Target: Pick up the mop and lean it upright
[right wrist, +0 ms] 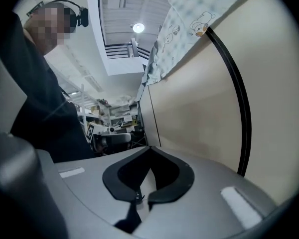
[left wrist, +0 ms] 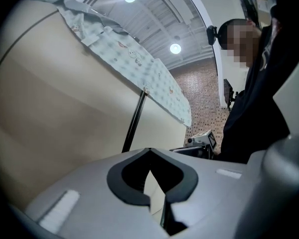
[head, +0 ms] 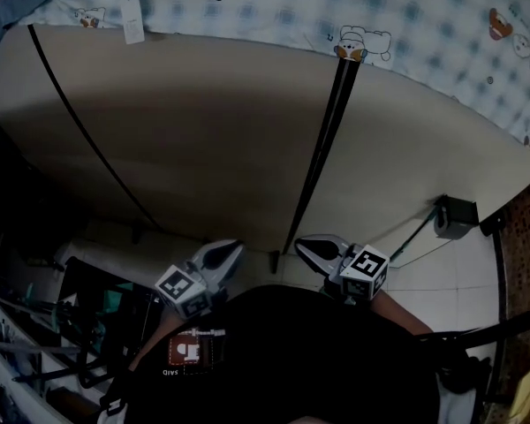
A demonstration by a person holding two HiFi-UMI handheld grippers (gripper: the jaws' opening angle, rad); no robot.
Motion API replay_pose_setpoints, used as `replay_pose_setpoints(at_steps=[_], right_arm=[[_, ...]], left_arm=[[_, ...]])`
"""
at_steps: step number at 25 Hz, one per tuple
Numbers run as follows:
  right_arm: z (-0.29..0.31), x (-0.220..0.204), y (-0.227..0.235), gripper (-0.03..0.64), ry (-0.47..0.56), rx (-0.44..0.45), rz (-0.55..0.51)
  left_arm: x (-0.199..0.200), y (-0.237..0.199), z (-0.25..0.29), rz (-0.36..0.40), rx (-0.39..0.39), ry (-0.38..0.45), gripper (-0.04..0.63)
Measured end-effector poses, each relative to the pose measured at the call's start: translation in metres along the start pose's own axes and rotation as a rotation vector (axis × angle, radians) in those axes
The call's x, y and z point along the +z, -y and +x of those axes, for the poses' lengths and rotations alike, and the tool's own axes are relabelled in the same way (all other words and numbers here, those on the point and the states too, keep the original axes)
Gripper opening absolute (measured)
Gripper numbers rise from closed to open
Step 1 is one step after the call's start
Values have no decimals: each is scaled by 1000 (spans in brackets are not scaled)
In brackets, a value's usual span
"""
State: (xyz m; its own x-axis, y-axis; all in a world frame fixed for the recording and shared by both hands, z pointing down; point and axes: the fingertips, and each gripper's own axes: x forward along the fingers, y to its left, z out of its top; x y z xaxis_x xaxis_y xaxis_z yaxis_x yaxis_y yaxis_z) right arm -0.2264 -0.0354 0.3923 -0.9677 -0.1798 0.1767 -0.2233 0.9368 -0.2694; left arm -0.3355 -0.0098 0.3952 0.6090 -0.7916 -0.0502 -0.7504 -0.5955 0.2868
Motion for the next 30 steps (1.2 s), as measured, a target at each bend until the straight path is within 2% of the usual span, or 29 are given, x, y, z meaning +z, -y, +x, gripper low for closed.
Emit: replay_pose_setpoints(at_steps=[3,9,13,16,18,24,30], right_arm=[[-1,1,0,14,15,-6,5],[-2,2,-10,14,-20,-65,-15],[-7,2,-6,14,-15,-132,21],[-8,-6,-7,14,-38,-145,19],[-15,-8,-5,14,-45,-153,14],[-61,-3,20,14,-14,-163,10],[-154,-15,66,14,8,-118,2]], left_arm=[[1,0,2,-16,7,3,-3],[9,5,9,-58,-85,23,-3],[-1,0,10,-62,-131,-22,-3],[-5,-2,18,-72,-167,-36,-3],[-6,1,25,-80,-167,-23,-3],[-13,33,54,-44,-171,-37,-3],[-33,93,122,37,-114,-49,-3]])
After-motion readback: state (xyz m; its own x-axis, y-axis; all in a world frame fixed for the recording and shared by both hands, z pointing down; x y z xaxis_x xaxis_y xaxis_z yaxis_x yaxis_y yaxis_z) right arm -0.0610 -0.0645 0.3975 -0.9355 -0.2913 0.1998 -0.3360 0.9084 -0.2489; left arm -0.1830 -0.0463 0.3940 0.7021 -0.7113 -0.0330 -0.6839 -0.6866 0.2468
